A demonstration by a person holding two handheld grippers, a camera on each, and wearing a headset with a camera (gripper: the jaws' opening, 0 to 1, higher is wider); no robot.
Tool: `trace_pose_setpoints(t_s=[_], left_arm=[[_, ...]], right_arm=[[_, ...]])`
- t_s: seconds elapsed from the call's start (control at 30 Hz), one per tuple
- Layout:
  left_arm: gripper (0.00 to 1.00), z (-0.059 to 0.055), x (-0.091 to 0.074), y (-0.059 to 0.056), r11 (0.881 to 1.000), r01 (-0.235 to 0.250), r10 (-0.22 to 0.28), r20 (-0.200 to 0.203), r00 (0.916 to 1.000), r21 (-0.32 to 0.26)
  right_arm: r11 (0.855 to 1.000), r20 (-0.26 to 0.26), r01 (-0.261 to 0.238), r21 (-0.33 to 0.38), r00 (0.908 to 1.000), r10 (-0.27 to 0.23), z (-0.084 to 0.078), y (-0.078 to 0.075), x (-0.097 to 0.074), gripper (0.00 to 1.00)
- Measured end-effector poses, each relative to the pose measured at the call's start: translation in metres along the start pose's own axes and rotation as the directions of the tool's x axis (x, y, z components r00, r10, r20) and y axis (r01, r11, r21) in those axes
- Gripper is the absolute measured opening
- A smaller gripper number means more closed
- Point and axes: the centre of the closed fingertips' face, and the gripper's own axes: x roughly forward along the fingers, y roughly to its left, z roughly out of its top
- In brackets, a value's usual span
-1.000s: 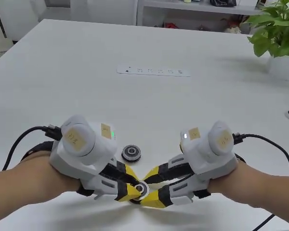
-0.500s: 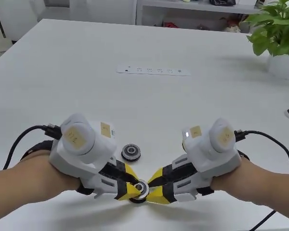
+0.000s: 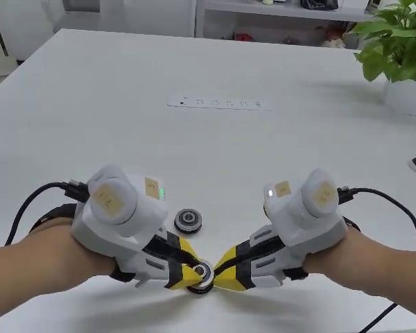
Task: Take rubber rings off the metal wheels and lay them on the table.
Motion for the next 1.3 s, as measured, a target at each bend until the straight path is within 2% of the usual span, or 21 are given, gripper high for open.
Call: trace_pose_setpoints(t_s=[0.63,0.87,1.0,1.13,1.3], left_arm=[[0.13,-0.0001,0.0002,0.0003,1.0,-0.008,0.008,-0.007,0.9999,0.001],[0.12,-0.0001,0.0005,-0.0002,1.0,-0.012,0.012,-0.009,0.9999,0.0],[0.12,0.0006,0.0015,-0.0008,1.0,-0.022,0.022,-0.021,0.9995,-0.006],[0.12,0.0006,0.0017,-0.001,1.0,-0.027,0.028,-0.042,0.9987,0.007],[0.12,0.0003,0.0015,-0.0005,0.999,-0.037,0.037,-0.051,0.998,0.01]], right_arm=[[0.998,0.018,0.002,0.069,0.9998,-0.003,-0.0004,-0.0041,-0.0012,0.0],[0.992,0.021,-0.004,0.123,0.9998,0.002,-0.0001,-0.0043,-0.0045,0.0],[0.991,0.006,-0.013,0.132,0.9999,0.012,0.0007,-0.0043,-0.0054,0.0],[0.992,-0.036,-0.01,0.129,0.9993,0.014,0.0013,-0.0039,-0.0047,0.0],[0.985,-0.059,0.009,0.173,0.9983,0.002,0.0007,-0.005,-0.0061,0.0]])
